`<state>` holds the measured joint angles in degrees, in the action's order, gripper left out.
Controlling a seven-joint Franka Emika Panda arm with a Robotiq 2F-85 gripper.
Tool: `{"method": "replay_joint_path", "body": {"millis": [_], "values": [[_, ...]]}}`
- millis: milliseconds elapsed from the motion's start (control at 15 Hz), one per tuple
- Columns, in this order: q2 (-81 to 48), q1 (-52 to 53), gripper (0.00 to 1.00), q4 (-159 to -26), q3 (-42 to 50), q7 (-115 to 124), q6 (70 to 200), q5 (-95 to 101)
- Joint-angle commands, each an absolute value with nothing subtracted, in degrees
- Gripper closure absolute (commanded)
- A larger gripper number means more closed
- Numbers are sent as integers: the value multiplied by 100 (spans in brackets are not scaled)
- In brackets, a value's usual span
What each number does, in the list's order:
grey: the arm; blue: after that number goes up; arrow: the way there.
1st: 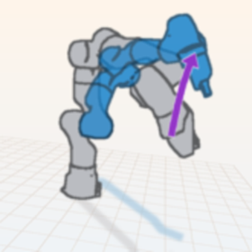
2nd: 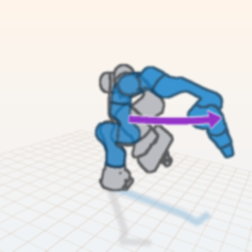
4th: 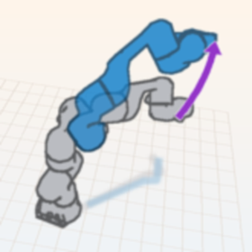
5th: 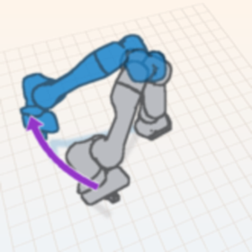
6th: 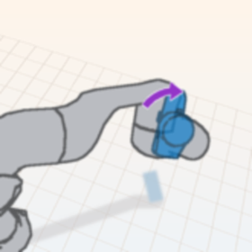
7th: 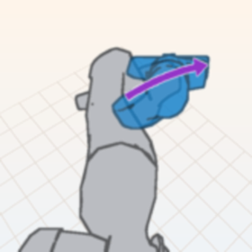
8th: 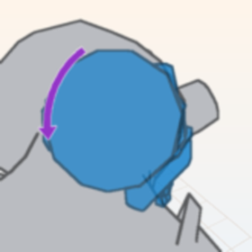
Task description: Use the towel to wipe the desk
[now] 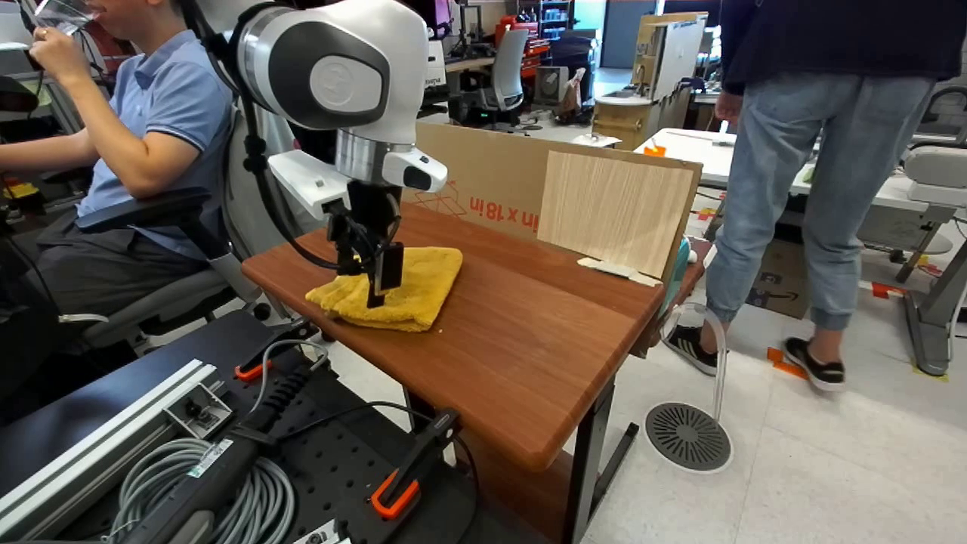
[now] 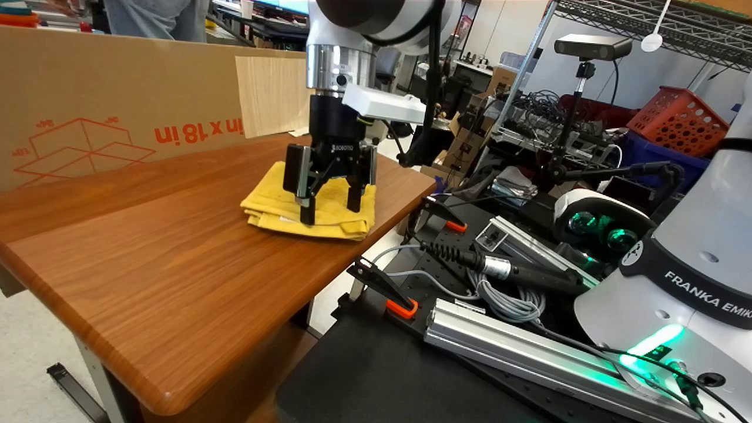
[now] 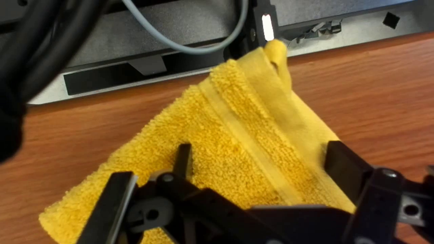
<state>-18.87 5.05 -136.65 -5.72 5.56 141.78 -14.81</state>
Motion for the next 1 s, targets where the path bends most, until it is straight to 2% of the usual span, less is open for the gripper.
{"method": "replay_joint_path", "body": {"millis": [0,533,933], "values": [[-1767,562,0,-13839,-686,245,14342,-1268],[-2148,1009,0,-12974,-722,787,14626,-842],[-1997,910,0,-13104,-778,691,14509,-941]]}}
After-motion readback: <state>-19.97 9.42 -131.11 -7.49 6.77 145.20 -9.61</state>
